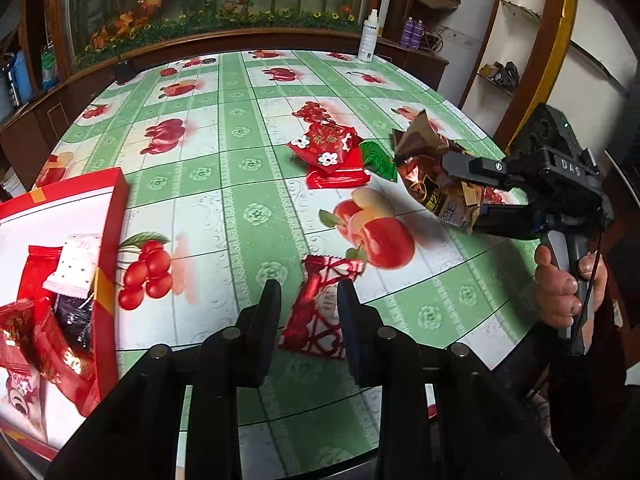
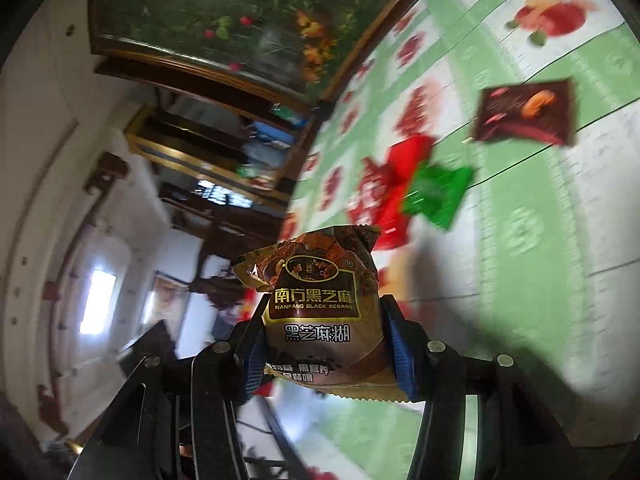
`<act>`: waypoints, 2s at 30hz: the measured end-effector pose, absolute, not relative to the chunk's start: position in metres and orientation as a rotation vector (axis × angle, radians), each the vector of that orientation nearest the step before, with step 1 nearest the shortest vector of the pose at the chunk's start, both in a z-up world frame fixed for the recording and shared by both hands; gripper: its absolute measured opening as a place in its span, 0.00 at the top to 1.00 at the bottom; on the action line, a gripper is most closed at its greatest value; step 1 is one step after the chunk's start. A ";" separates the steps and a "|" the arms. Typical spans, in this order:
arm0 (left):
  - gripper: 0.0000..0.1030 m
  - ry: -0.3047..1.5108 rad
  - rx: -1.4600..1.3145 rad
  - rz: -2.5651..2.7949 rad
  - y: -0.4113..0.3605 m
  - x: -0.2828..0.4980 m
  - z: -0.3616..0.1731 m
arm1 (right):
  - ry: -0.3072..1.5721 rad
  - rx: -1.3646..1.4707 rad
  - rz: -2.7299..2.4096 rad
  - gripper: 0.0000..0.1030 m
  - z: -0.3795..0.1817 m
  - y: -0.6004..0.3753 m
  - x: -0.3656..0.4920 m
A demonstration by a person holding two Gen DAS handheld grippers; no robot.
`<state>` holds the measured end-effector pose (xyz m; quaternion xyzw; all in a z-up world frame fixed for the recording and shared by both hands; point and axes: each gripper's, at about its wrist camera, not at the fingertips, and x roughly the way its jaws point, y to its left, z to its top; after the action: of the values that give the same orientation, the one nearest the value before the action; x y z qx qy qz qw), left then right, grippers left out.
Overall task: Organize snacks
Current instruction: 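Grasp the red lattice-print packet with the left gripper while the right holds the sesame bag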
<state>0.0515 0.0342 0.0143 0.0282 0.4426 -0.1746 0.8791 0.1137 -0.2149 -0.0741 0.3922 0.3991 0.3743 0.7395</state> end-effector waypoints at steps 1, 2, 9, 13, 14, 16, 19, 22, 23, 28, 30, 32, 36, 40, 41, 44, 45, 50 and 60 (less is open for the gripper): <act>0.74 0.935 0.065 -0.361 0.036 0.052 0.011 | 0.861 0.848 0.803 0.49 -0.071 -0.211 0.112; 0.74 0.942 0.066 -0.365 0.036 0.052 0.010 | 0.848 0.847 0.774 0.49 -0.071 -0.210 0.112; 0.36 0.899 0.107 -0.379 0.034 0.041 0.012 | 0.860 0.868 0.715 0.48 -0.076 -0.211 0.114; 0.34 0.934 0.124 -0.397 0.020 0.050 0.001 | 0.846 0.820 0.707 0.47 -0.072 -0.206 0.112; 0.34 0.947 0.136 -0.386 0.017 0.052 -0.003 | 0.848 0.819 0.707 0.47 -0.072 -0.207 0.111; 0.34 0.972 0.155 -0.361 0.011 0.057 -0.014 | 0.851 0.817 0.707 0.47 -0.074 -0.207 0.113; 0.64 0.946 0.185 -0.328 0.010 0.058 -0.019 | 0.843 0.804 0.711 0.47 -0.073 -0.207 0.111; 0.70 0.946 0.173 -0.330 0.011 0.058 -0.018 | 0.843 0.796 0.714 0.47 -0.073 -0.206 0.112; 0.73 0.940 0.173 -0.328 0.010 0.057 -0.018 | 0.845 0.792 0.714 0.47 -0.073 -0.205 0.112; 0.78 0.917 0.155 -0.327 0.011 0.052 -0.015 | 0.824 0.772 0.720 0.47 -0.070 -0.202 0.110; 0.81 0.907 0.141 -0.330 0.014 0.049 -0.011 | 0.824 0.752 0.729 0.47 -0.068 -0.199 0.109; 0.82 0.899 0.132 -0.324 0.018 0.048 -0.007 | 0.826 0.721 0.736 0.47 -0.065 -0.192 0.109; 0.82 0.887 0.123 -0.310 0.025 0.046 -0.004 | 0.818 0.682 0.753 0.47 -0.062 -0.184 0.108; 0.82 0.918 0.135 -0.316 0.027 0.047 -0.013 | 0.836 0.655 0.717 0.47 -0.064 -0.180 0.110; 0.82 0.915 0.140 -0.313 0.027 0.047 -0.015 | 0.840 0.651 0.713 0.47 -0.065 -0.179 0.111; 0.59 0.918 0.196 -0.330 0.020 0.046 -0.017 | 0.847 0.651 0.701 0.47 -0.066 -0.180 0.113; 0.48 0.933 0.201 -0.329 0.019 0.047 -0.019 | 0.852 0.656 0.703 0.47 -0.067 -0.181 0.114; 0.58 0.902 0.154 -0.312 0.023 0.054 -0.022 | 0.850 0.658 0.707 0.47 -0.068 -0.183 0.114; 0.80 0.880 0.130 -0.288 0.029 0.051 -0.014 | 0.824 0.663 0.721 0.47 -0.065 -0.184 0.111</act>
<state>0.0510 0.0286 -0.0136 0.0626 0.4242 -0.1386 0.8927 0.1114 -0.1836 -0.0653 0.3092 0.3847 0.3364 0.8021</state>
